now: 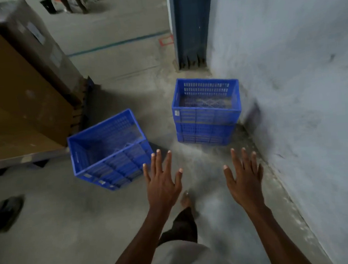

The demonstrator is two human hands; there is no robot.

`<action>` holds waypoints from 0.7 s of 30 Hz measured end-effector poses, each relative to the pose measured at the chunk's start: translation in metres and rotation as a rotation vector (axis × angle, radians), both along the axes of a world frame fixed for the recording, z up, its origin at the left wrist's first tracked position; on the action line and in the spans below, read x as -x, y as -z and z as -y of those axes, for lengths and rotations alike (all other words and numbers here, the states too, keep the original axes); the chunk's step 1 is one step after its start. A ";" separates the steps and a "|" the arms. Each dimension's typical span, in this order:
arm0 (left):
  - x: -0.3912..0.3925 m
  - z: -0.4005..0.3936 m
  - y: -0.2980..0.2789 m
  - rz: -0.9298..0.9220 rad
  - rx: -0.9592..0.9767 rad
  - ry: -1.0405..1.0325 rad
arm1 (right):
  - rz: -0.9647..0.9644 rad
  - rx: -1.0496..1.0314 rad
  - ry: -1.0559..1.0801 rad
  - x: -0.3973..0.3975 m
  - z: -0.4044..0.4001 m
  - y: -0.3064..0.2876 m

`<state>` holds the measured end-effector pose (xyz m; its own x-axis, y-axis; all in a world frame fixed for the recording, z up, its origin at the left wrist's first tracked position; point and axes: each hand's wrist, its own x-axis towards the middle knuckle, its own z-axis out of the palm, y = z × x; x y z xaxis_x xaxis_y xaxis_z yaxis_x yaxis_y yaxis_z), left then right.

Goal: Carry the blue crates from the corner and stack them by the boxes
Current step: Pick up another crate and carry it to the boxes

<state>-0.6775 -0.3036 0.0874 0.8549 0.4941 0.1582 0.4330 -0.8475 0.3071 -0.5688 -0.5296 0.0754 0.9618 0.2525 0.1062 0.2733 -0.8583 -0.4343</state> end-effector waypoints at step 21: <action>-0.477 -0.166 0.069 -0.279 0.110 0.201 | -0.255 0.249 -0.097 -0.449 -0.126 0.078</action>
